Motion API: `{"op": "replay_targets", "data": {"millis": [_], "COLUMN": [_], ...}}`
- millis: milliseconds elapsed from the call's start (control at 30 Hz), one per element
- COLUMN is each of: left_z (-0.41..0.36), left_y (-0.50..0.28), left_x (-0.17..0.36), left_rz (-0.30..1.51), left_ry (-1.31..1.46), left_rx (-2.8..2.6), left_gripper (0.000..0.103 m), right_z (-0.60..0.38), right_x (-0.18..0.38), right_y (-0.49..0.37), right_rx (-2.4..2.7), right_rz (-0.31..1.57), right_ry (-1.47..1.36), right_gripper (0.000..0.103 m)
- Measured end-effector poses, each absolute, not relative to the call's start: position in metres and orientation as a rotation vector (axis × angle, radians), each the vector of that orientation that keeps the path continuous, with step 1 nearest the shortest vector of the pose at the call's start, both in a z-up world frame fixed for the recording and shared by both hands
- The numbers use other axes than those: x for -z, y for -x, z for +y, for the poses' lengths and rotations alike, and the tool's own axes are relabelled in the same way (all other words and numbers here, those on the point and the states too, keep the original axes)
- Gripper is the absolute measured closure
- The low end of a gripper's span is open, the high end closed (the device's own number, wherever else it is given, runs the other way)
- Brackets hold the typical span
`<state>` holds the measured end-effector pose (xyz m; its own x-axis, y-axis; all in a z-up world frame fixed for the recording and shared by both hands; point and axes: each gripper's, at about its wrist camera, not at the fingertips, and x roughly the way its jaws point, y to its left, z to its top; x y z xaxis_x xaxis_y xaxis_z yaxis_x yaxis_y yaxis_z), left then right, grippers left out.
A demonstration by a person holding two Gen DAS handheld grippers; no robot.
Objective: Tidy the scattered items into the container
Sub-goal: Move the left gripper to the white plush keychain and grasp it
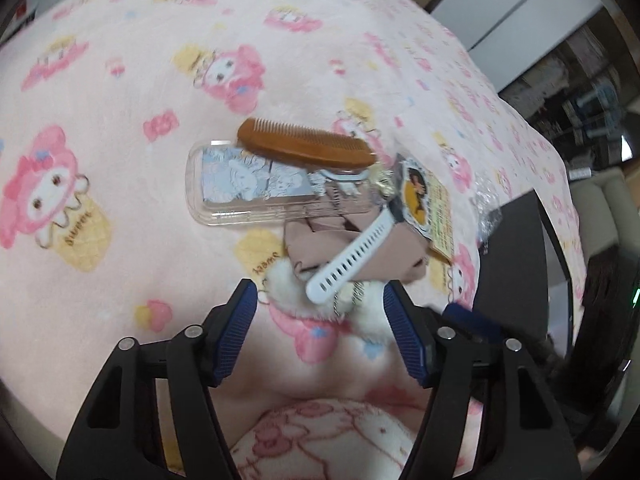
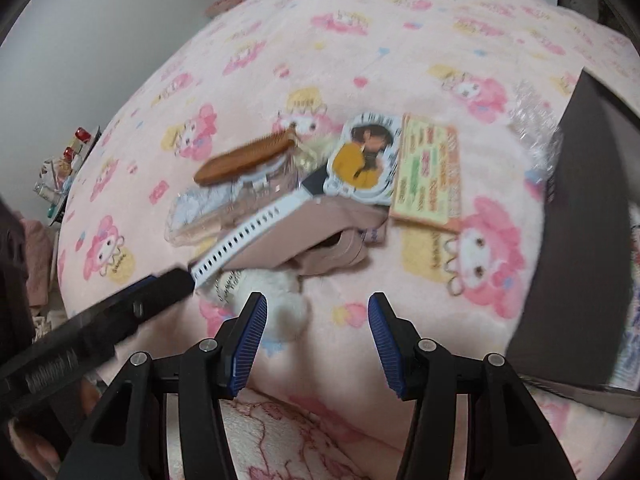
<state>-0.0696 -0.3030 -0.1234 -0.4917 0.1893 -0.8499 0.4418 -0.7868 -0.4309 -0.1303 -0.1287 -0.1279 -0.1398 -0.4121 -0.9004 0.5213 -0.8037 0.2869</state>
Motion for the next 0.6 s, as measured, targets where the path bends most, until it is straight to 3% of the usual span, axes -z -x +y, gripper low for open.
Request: {"op": "replay_targets", "data": {"millis": [167, 333, 400, 500, 600], "left_z": [-0.305, -0.318, -0.319, -0.304, -0.289], "left_y": [0.083, 0.093, 0.093, 0.087, 0.077], "left_x": [0.149, 0.169, 0.17, 0.158, 0.14], "left_rz": [1.016, 1.14, 1.2, 1.125, 1.089], "left_ry": [-1.619, -1.67, -1.678, -1.679, -1.656], "left_rx": [2.322, 2.257, 2.255, 2.312, 2.383], "left_gripper": [0.037, 0.035, 0.042, 0.045, 0.05], "right_z": [-0.138, -0.149, -0.153, -0.153, -0.136], "right_x": [0.155, 0.163, 0.166, 0.161, 0.149], "right_y": [0.131, 0.138, 0.136, 0.126, 0.117], "right_rx": [1.91, 1.851, 1.772, 1.781, 1.819], "right_rz": [0.111, 0.046, -0.007, 0.0, -0.042], "right_ry": [-1.589, -1.586, -1.583, -1.54, -1.505], "right_gripper": [0.054, 0.047, 0.047, 0.063, 0.066]}}
